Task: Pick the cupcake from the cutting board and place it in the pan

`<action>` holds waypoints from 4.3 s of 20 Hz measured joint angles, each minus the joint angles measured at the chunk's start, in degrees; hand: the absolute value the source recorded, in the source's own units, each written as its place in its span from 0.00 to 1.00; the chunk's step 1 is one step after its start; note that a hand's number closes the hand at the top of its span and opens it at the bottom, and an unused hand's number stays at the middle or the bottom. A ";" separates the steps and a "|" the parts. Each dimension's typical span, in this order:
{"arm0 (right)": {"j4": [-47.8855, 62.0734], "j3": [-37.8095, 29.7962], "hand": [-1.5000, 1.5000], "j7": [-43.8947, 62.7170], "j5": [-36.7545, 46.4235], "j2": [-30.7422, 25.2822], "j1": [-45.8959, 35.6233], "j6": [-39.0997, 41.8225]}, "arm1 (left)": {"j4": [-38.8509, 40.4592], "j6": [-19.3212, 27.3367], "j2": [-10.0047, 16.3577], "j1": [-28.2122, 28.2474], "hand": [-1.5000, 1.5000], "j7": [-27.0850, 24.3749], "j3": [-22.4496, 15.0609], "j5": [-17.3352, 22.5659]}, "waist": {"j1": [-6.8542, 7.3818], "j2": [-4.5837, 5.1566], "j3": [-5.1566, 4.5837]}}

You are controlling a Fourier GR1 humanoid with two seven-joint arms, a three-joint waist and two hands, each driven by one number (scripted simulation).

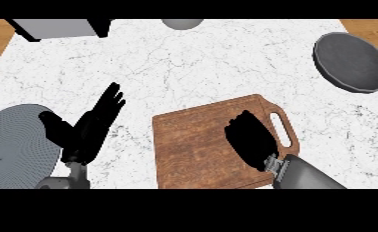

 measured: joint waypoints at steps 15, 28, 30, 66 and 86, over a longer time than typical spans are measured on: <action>-22.23 -34.71 1.00 -18.30 -33.17 -16.47 28.74 -29.10 | -2.20 0.11 0.66 3.17 0.50 -0.10 0.83 0.25 | -1.96 -0.29 0.02; -4.38 -59.67 1.00 -40.11 -60.88 -17.83 35.38 -21.84 | -3.03 -1.99 -0.21 1.84 0.50 0.63 -1.88 -0.77 | 3.83 0.67 -0.17; 1.49 -60.39 1.00 -42.67 -59.05 -17.64 32.06 -22.35 | -2.38 -2.13 -0.47 0.25 0.50 1.17 -1.62 -0.63 | 4.41 0.77 -0.18; 78.74 -64.70 0.00 -58.72 -42.51 -16.07 -16.60 -33.97 | 0.72 -3.78 -3.67 -5.11 0.50 1.33 -4.01 -2.51 | 10.23 3.05 0.36; 83.27 -74.14 0.00 -60.12 -52.89 -24.60 -13.88 0.77 | 0.25 -3.24 -3.43 -4.18 0.50 1.04 -2.90 -2.51 | 8.19 2.86 0.61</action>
